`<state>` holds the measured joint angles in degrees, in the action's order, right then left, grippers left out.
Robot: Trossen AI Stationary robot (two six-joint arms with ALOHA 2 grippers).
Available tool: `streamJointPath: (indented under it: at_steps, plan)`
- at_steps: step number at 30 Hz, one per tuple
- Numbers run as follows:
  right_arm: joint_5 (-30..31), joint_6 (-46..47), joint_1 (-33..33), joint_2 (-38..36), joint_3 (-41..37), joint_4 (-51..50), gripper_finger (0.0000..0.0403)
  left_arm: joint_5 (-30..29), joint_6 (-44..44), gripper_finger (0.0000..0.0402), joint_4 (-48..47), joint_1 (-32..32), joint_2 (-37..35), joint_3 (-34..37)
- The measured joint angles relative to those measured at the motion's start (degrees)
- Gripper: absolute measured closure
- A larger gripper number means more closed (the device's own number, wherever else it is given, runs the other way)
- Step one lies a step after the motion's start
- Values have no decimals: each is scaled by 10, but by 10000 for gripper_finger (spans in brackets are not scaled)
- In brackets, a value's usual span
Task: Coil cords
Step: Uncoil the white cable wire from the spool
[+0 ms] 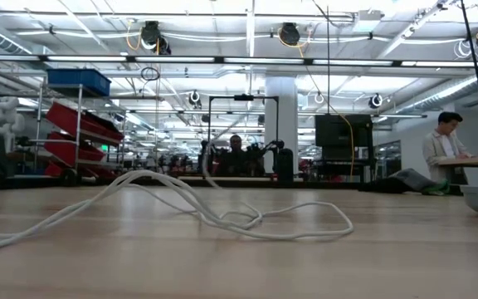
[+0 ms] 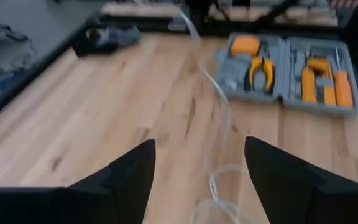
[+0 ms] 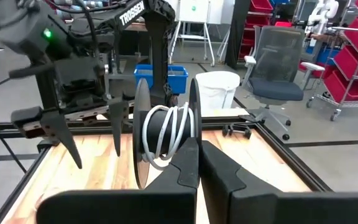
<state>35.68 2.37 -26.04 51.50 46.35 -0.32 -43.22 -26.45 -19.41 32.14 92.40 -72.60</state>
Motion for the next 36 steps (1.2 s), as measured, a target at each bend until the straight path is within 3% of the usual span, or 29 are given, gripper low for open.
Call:
streamJointPath:
  at_steps: [7, 15, 17, 21, 25, 28, 36]
  plan:
    - [-3, 25, 0, 16, 0, -21, 403, -6, 69, 146, 88, -45, 0, 0]
    - [-30, 61, -4, 17, 0, -58, 403, -2, 197, 146, 108, -105, -31, 1]
    - [-30, 61, -9, 17, 0, -60, 403, 37, 210, 146, 107, -127, -71, 1]
    - [-30, 61, -11, 16, 0, -60, 403, 174, 183, 146, 84, -168, -139, 2]
    - [-30, 53, -11, 15, 0, -56, 403, 220, 161, 146, 87, -174, -159, 45]
    - [-30, 36, -11, 15, 0, -44, 403, 220, 137, 146, 190, -155, -146, 104]
    - [-30, 30, -11, 13, 0, -46, 403, 173, 191, 146, 702, -101, -27, 268]
